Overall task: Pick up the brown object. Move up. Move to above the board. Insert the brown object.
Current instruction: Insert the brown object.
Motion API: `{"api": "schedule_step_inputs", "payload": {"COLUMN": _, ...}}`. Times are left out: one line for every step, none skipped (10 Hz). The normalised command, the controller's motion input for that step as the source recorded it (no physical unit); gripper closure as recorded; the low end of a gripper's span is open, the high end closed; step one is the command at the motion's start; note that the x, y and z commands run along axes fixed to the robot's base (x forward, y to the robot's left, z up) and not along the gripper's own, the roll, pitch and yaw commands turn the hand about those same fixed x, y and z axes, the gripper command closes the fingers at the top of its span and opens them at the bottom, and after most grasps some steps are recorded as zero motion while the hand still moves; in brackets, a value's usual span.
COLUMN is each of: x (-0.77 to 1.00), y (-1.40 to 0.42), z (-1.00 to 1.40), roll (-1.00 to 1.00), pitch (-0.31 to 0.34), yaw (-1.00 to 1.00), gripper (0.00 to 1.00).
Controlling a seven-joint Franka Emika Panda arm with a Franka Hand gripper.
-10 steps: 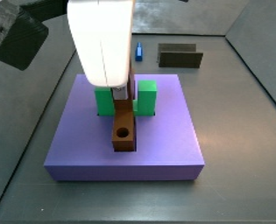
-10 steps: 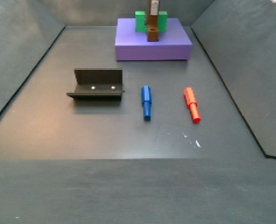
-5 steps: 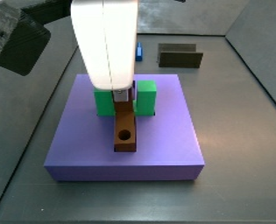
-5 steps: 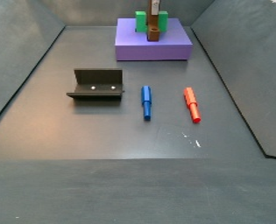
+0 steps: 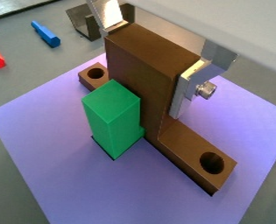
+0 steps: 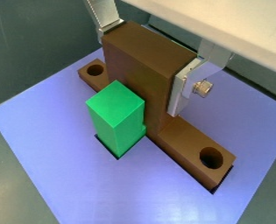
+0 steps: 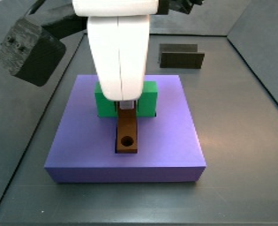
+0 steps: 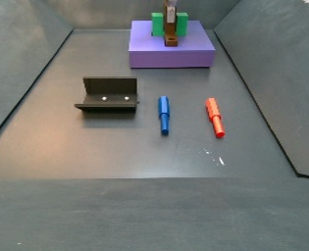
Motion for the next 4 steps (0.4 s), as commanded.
{"api": "schedule_step_inputs", "payload": {"x": 0.23, "y": 0.0, "z": -0.54, "roll": 0.05, "pitch": 0.207, "yaw": 0.0, "gripper": 1.0}}
{"api": "schedule_step_inputs", "payload": {"x": 0.21, "y": 0.0, "z": -0.61, "roll": 0.0, "pitch": 0.171, "yaw": 0.0, "gripper": 1.0}}
{"api": "schedule_step_inputs", "payload": {"x": 0.15, "y": 0.0, "z": -0.05, "roll": -0.05, "pitch": 0.073, "yaw": -0.1, "gripper": 1.0}}
{"api": "schedule_step_inputs", "payload": {"x": 0.0, "y": 0.0, "z": 0.0, "roll": 0.0, "pitch": 0.0, "yaw": 0.0, "gripper": 1.0}}
